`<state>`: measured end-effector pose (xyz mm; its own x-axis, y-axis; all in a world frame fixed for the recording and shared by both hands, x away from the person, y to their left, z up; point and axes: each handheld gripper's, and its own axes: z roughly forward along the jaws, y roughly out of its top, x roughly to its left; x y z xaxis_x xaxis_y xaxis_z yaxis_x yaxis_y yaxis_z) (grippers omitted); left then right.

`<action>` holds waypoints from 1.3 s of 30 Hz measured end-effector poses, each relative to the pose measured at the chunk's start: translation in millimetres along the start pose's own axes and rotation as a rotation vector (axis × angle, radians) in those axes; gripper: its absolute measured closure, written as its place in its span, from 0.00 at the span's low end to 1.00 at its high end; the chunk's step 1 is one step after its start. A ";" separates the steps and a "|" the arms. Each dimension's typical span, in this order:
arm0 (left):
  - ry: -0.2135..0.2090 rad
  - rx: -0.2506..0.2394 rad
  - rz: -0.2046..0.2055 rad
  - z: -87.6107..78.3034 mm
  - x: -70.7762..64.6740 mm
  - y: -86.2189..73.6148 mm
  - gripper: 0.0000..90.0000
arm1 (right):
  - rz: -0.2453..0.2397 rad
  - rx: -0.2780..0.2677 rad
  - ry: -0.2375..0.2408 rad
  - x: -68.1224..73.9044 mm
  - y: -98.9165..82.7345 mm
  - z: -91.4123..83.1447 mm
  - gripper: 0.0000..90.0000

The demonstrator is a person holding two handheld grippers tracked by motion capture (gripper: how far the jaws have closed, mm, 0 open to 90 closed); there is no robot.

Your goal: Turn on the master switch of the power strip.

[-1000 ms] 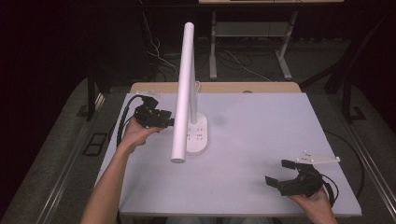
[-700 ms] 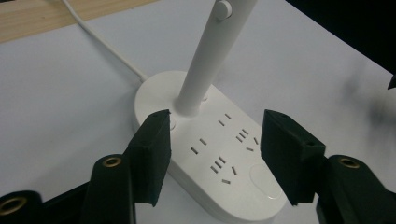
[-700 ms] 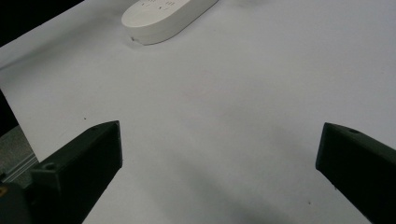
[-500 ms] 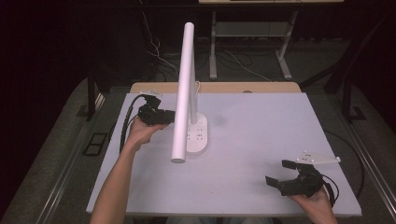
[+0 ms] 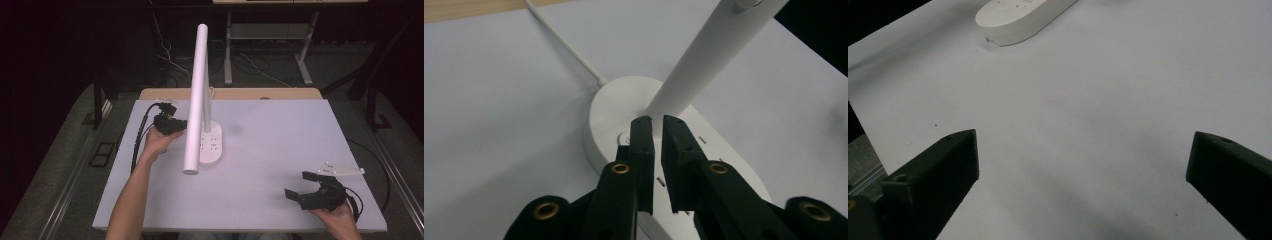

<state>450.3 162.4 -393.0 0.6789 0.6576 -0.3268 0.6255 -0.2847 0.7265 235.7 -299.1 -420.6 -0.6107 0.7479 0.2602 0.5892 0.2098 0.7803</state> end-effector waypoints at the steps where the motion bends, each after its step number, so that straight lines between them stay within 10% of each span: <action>1: 0.005 -0.004 0.000 1.5 0.3 -0.2 0.93 | 0.000 0.000 0.000 0.0 0.0 0.0 0.00; 25: 0.030 -0.050 -0.127 31.2 11.5 -7.6 1.00 | 0.005 -0.003 -0.010 -2.2 -1.4 -1.6 0.00; 39: 0.027 -0.023 -0.117 41.5 9.4 -11.2 0.99 | 0.013 0.000 -0.011 -3.1 -2.2 -2.2 0.00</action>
<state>465.7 142.8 -429.3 0.5909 0.7038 -0.3943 0.6907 -0.1888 0.6980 235.1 -303.3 -421.9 -0.5975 0.7571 0.2642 0.5969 0.1999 0.7770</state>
